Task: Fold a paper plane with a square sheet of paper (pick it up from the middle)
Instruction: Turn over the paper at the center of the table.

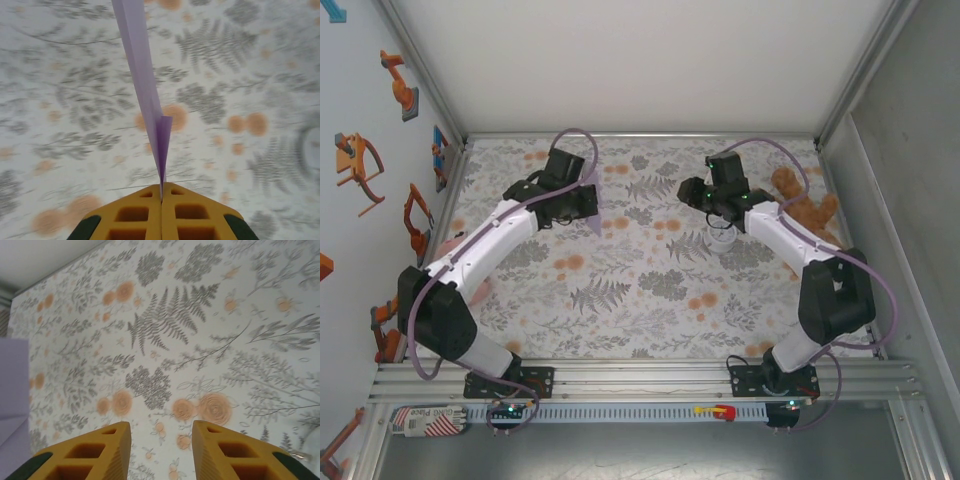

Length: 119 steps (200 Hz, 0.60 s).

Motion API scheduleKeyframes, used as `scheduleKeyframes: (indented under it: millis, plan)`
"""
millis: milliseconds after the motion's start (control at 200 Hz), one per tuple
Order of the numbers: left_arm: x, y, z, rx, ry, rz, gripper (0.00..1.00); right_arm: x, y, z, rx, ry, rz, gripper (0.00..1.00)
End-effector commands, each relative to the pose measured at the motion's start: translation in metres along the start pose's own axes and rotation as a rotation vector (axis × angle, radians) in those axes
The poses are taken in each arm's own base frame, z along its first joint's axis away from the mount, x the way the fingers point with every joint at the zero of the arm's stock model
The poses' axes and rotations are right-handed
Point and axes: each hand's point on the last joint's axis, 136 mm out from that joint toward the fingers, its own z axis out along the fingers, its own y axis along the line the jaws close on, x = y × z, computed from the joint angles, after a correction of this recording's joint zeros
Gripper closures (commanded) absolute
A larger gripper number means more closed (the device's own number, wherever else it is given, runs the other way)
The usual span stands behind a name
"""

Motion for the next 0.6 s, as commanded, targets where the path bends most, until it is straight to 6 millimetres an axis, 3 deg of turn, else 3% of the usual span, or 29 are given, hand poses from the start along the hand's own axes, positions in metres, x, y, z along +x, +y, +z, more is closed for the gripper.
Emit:
scheduleKeyframes:
  millis: [0, 135, 235, 391, 591]
  plan:
    - [0.014, 0.054, -0.006, -0.375, 0.067, 0.182, 0.93, -0.015, -0.02, -0.016, 0.111, -0.108, 0.008, 0.64]
    - [0.01, 0.058, 0.001, -0.552, 0.075, 0.274, 0.94, -0.014, -0.036, -0.024, 0.175, -0.145, 0.025, 0.65]
    - [0.014, 0.052, 0.017, -0.613, 0.102, 0.322, 0.94, -0.013, -0.047, -0.03, 0.21, -0.171, 0.05, 0.65]
    - [0.028, 0.029, 0.049, -0.626, 0.133, 0.349, 0.92, -0.008, -0.067, -0.031, 0.244, -0.168, 0.125, 0.65]
    - [0.063, -0.007, 0.09, -0.493, 0.233, 0.263, 0.86, 0.001, -0.085, -0.02, 0.257, -0.123, 0.205, 0.66]
